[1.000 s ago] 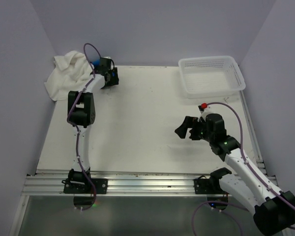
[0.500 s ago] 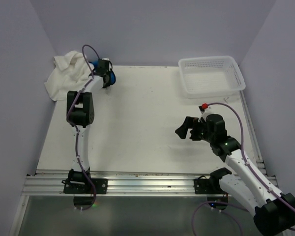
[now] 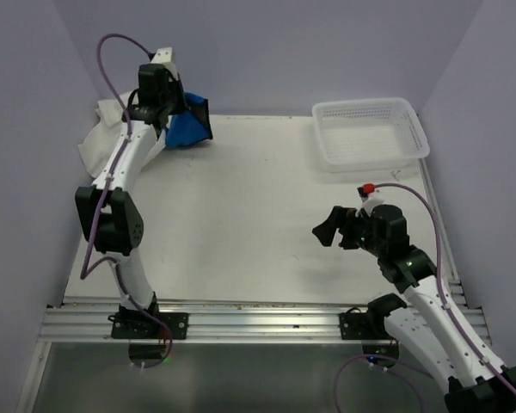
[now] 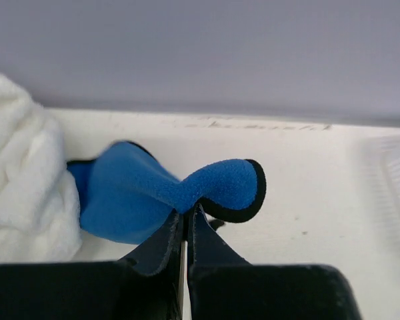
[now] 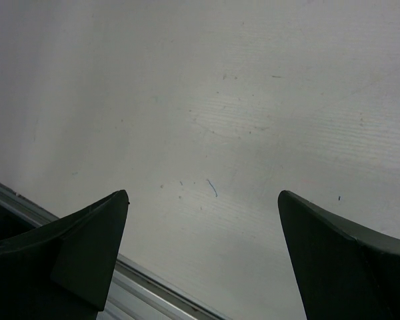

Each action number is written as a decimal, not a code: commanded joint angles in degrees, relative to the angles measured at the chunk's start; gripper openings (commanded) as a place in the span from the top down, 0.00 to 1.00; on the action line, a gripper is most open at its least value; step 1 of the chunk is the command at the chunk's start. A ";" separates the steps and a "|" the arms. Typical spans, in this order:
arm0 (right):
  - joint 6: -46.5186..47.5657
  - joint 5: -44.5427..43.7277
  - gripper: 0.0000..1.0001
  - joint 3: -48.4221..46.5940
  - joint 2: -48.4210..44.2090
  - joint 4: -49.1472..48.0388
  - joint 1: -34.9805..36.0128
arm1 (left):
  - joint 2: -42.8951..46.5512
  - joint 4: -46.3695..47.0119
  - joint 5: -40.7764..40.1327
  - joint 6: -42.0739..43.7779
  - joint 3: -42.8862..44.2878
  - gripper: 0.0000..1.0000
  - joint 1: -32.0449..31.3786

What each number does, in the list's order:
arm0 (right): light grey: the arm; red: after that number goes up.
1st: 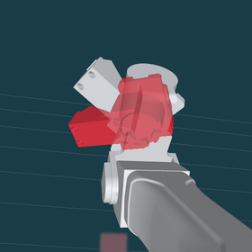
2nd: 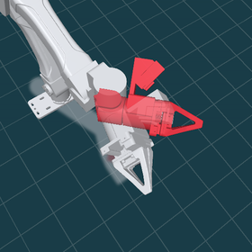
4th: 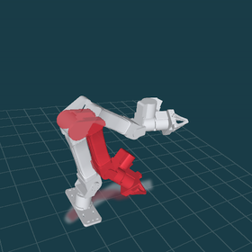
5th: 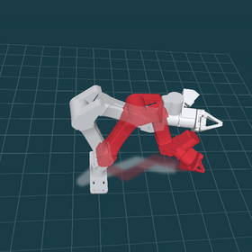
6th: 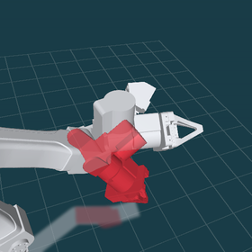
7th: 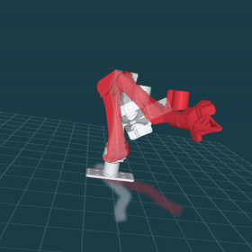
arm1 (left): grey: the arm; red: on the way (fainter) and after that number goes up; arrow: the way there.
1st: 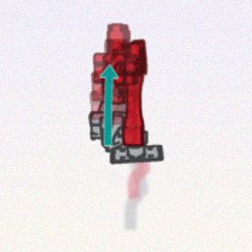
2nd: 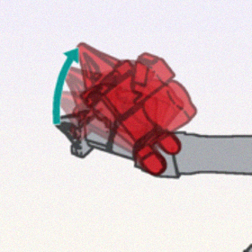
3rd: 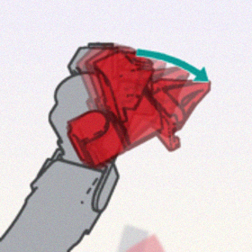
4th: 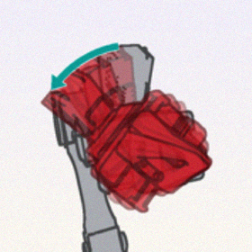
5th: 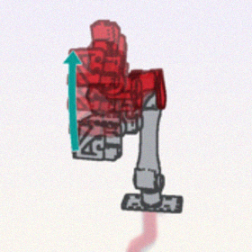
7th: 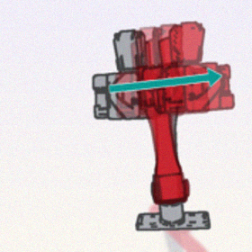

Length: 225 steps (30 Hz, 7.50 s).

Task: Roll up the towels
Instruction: Move the towel to the center of the board, then flatten the towel

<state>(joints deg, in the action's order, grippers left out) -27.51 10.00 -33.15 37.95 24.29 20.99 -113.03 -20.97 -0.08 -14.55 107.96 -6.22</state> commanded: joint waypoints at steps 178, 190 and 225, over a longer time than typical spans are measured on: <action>-1.85 -4.28 0.56 -14.40 61.53 -31.68 10.29 | 41.93 -18.93 -44.75 -12.79 -48.37 1.00 -62.51; -0.44 -9.74 0.88 -16.07 60.75 -25.88 12.40 | 46.14 -13.75 -37.72 -10.42 -52.50 1.00 -56.89; 7.47 -10.53 1.00 -37.78 11.44 20.08 12.84 | 66.71 -14.18 -16.80 -7.86 -41.16 1.00 -52.49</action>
<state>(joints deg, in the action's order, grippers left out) -21.69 0.30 -69.32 51.22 39.27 33.61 -47.77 -36.88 -19.42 -20.97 68.27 -58.94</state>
